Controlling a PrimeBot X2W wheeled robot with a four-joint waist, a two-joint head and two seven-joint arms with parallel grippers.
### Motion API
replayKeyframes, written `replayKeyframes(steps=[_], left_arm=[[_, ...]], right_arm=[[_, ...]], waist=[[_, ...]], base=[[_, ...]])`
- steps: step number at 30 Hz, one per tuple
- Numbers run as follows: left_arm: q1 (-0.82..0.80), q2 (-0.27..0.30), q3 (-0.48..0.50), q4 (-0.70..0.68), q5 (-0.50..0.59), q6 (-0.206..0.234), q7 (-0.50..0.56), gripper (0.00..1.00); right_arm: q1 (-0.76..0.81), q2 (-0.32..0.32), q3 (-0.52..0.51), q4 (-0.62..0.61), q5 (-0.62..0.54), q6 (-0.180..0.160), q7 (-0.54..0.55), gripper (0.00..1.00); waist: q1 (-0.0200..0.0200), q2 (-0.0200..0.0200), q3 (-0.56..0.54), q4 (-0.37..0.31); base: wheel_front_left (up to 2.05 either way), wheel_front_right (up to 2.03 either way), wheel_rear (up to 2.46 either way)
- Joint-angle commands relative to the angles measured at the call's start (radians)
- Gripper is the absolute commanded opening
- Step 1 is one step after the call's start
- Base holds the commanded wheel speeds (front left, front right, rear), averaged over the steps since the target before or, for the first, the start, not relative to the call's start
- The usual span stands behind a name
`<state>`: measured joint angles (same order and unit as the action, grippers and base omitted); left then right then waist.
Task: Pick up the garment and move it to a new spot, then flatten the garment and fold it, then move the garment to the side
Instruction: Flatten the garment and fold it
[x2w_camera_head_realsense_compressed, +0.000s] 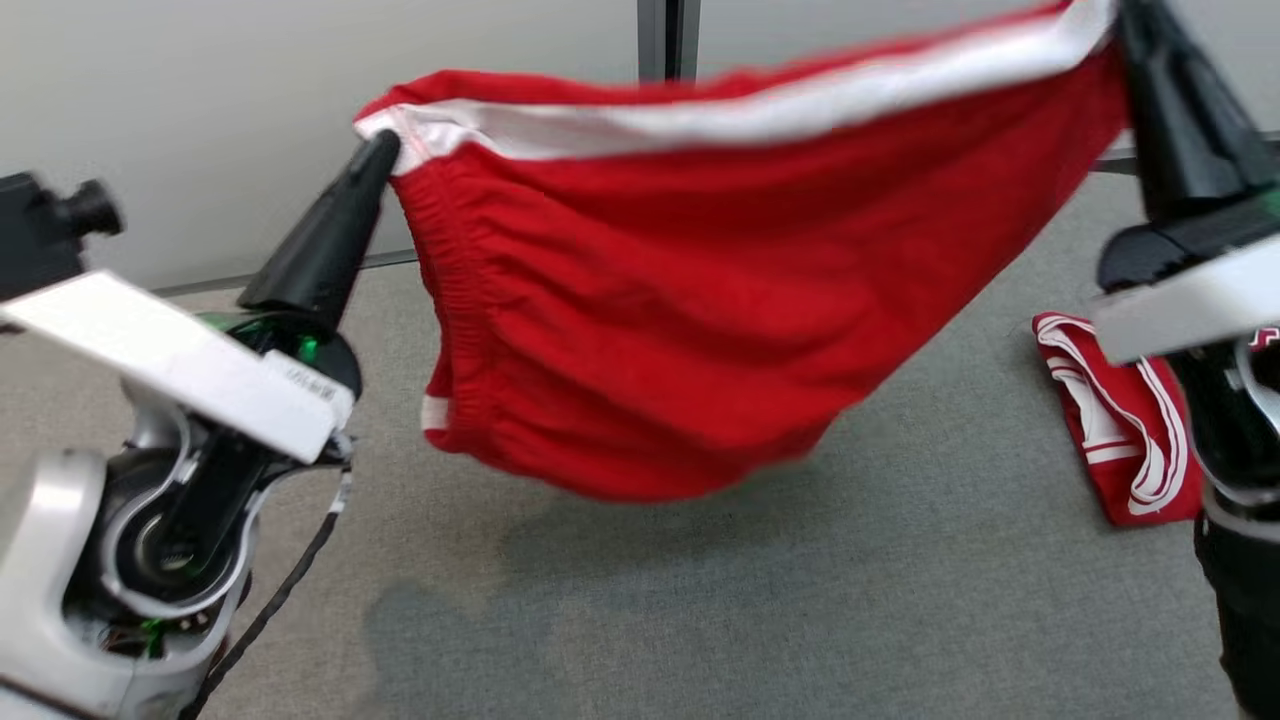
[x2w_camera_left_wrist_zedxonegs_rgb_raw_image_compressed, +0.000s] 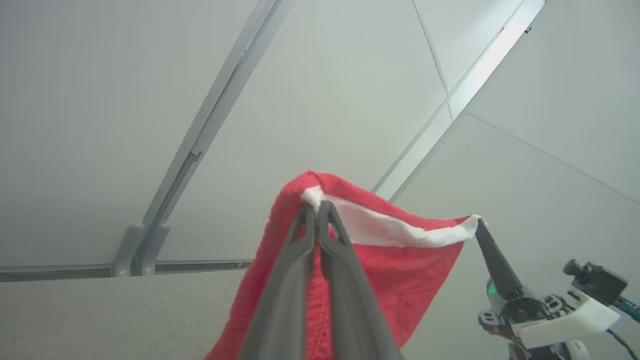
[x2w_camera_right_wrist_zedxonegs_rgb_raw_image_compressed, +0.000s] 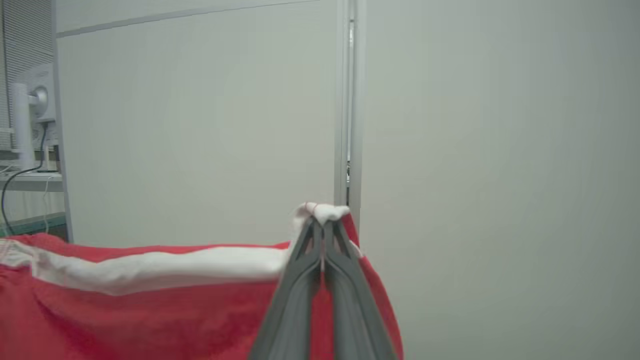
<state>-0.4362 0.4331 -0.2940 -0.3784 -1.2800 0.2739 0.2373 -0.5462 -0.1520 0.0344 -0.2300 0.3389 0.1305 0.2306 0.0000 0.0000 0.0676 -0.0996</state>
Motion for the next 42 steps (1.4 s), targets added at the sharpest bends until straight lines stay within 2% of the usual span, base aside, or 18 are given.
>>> replayKeyframes(steps=[1, 3, 6, 8, 9, 11, 15, 18, 21, 23, 25, 29, 32, 34, 39, 42], left_arm=[[-0.036, -0.014, -0.012, 0.046, -0.011, -0.011, 0.014, 0.0], [-0.076, -0.037, -0.023, 0.104, -0.023, -0.024, 0.019, 0.0], [-0.143, -0.083, 0.0, 0.224, -0.039, -0.043, -0.011, 0.0], [-0.207, -0.116, 0.018, 0.315, -0.044, -0.062, -0.04, 0.0], [-0.207, -0.116, 0.018, 0.315, -0.044, -0.062, -0.04, 0.0], [-0.281, -0.14, 0.033, 0.414, -0.021, -0.081, -0.086, 0.0], [-0.432, -0.186, 0.074, 0.568, 0.008, -0.146, -0.2, 0.0], [-0.511, -0.21, 0.111, 0.635, 0.013, -0.222, -0.289, 0.0], [-0.516, -0.19, 0.085, 0.703, 0.067, -0.272, -0.321, 0.0], [-0.478, -0.194, 0.049, 0.747, 0.079, -0.295, -0.303, 0.0], [-0.425, -0.171, 0.0, 0.789, 0.128, -0.311, -0.294, 0.0], [-0.281, -0.173, -0.087, 0.877, 0.183, -0.333, -0.3, 0.0], [-0.18, -0.189, -0.135, 0.95, 0.214, -0.341, -0.331, 0.0], [-0.086, -0.213, -0.159, 1.021, 0.228, -0.314, -0.366, 0.0], [0.023, -0.233, -0.173, 1.042, 0.22, -0.318, -0.399, 0.0], [0.086, -0.227, -0.18, 1.013, 0.23, -0.32, -0.426, 0.0]], right_arm=[[-0.042, -0.037, 0.04, 0.062, 0.048, 0.0, 0.025, 0.0], [-0.091, -0.067, 0.097, 0.145, 0.064, 0.0, 0.036, 0.0], [-0.191, -0.077, 0.185, 0.31, 0.102, 0.0, 0.014, 0.0], [-0.272, -0.083, 0.229, 0.427, 0.097, 0.0, -0.034, 0.0], [-0.272, -0.083, 0.229, 0.427, 0.097, 0.0, -0.034, 0.0], [-0.361, -0.073, 0.254, 0.541, 0.07, 0.0, -0.112, 0.0], [-0.536, -0.021, 0.195, 0.739, 0.007, 0.0, -0.333, 0.0], [-0.628, 0.014, 0.104, 0.848, -0.04, 0.0, -0.461, 0.0], [-0.647, 0.049, 0.063, 0.956, -0.019, -0.001, -0.473, 0.0], [-0.627, 0.05, 0.114, 1.015, -0.017, -0.001, -0.434, 0.0], [-0.575, 0.045, 0.182, 1.07, 0.0, 0.0, -0.364, 0.0], [-0.461, 0.02, 0.306, 1.093, 0.088, 0.0, -0.234, 0.0], [-0.35, -0.02, 0.384, 1.048, 0.163, 0.0, -0.16, 0.0], [-0.248, -0.065, 0.445, 0.957, 0.245, 0.0, -0.104, 0.0], [-0.076, -0.175, 0.478, 0.792, 0.343, 0.0, -0.038, 0.0], [0.028, -0.254, 0.478, 0.689, 0.353, 0.0, 0.014, 0.0]], waist=[[0.0, 0.0, 0.021, -0.006], [0.0, 0.0, 0.051, -0.012], [0.0, 0.0, 0.097, -0.023], [0.0, 0.0, 0.128, -0.024], [0.0, 0.0, 0.128, -0.024], [0.0, 0.0, 0.159, -0.024], [0.0, 0.0, 0.198, -0.019], [0.0, 0.0, 0.208, -0.012], [0.0, 0.0, 0.199, -0.002], [0.0, 0.0, 0.189, 0.006], [0.0, 0.0, 0.177, 0.01], [0.0, 0.0, 0.142, 0.015], [0.0, 0.0, 0.111, 0.02], [0.0, 0.0, 0.081, 0.01], [0.0, 0.0, 0.031, 0.015], [0.0, 0.0, 0.006, 0.018]], base=[[0.0, 0.0, 0.0], [0.0, 0.0, 0.0], [0.0, 0.0, 0.0], [0.0, 0.0, 0.0], [0.0, 0.0, 0.0], [0.0, 0.0, 0.0], [0.0, 0.0, 0.0], [0.0, 0.0, 0.0], [0.0, 0.0, 0.0], [0.0, 0.0, 0.0], [0.0, 0.0, 0.0], [0.0, 0.0, 0.0], [0.0, 0.0, 0.0], [0.0, 0.0, 0.0], [0.0, 0.0, 0.0], [0.0, 0.0, 0.0]])
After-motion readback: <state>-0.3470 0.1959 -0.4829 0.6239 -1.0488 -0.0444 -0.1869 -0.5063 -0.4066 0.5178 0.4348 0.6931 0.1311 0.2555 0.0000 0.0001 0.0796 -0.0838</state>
